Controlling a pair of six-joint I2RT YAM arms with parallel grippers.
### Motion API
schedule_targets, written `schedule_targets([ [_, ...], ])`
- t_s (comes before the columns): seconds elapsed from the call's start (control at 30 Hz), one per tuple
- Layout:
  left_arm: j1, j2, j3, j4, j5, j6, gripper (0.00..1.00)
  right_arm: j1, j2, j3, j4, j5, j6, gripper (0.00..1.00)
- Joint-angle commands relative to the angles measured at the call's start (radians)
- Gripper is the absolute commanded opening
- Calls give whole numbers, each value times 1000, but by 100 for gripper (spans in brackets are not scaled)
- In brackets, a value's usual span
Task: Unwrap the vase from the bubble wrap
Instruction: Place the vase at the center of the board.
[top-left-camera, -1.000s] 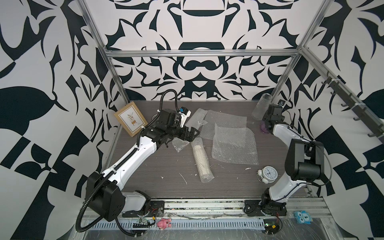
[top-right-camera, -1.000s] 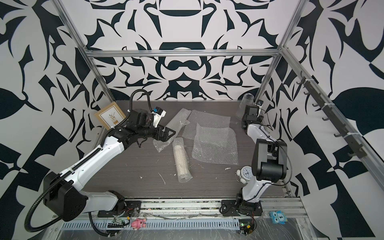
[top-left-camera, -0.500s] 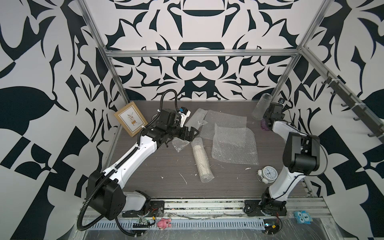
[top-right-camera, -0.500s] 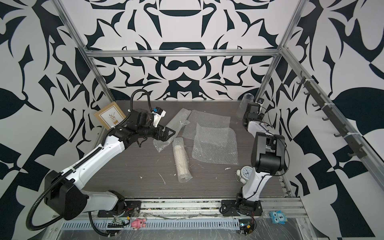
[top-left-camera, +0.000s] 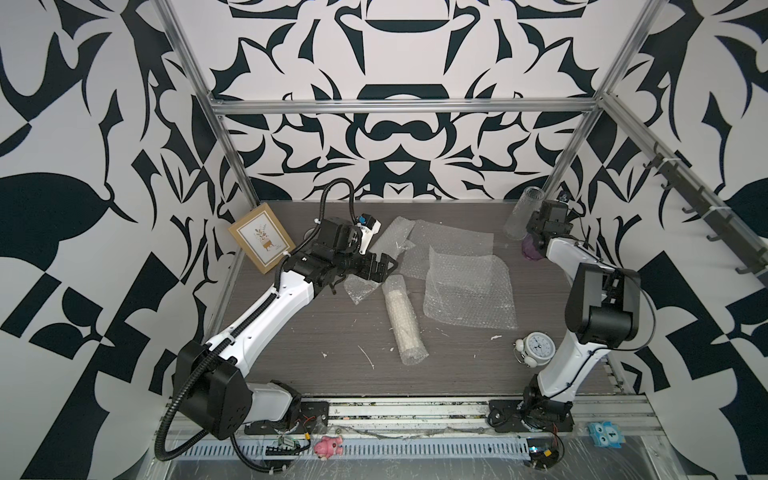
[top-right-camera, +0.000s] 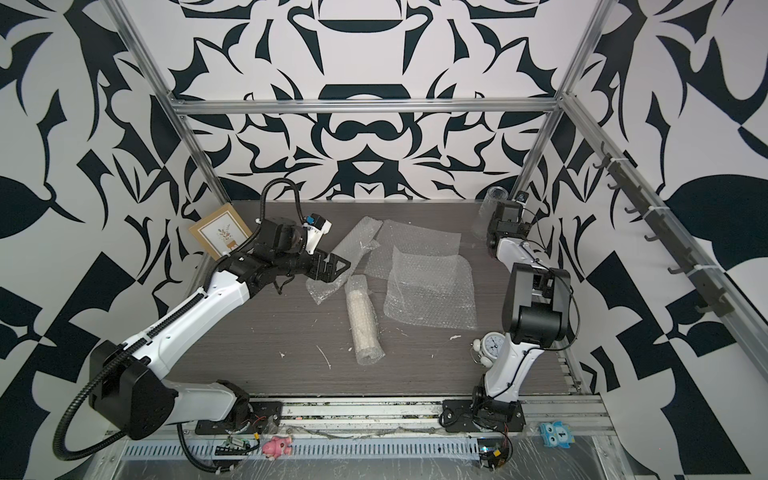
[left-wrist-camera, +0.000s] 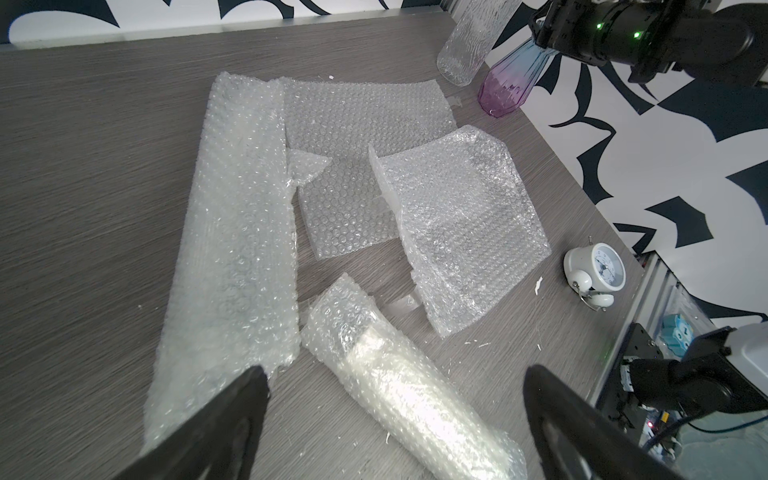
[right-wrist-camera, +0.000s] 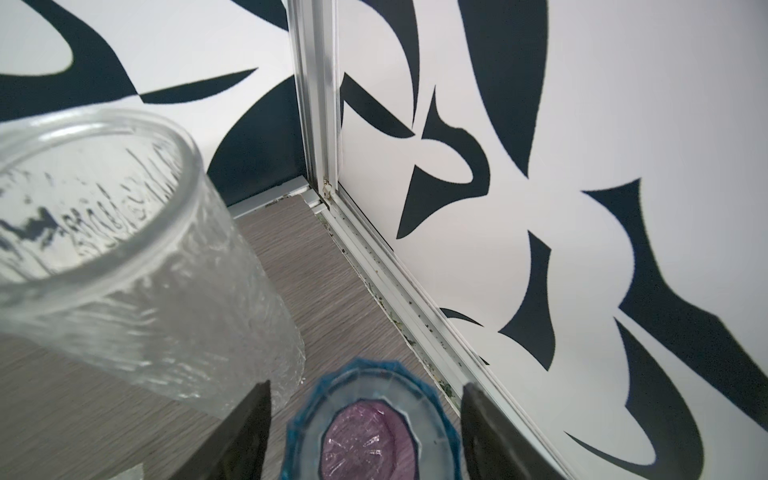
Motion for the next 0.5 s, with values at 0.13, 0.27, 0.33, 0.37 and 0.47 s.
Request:
schedule_targets([
  [0.13,6,1,3,-9,7,11,99,-3,-100,77,-56,-29,28,81],
  [0.27,6,4,4,-12,4,10,99,-3,-141,77,-90,-30,45,83],
  [0.33,6,4,4,-14,4,8,99,-3,-169,69,-110,-24,55,83],
  [0.37,6,5,5,-13,4,7,99,-3,-184,62,-118,-24,64,83],
  [0.47,6,7,6,-16,1,5,99,-1,-245,24,-137,-30,98,84],
])
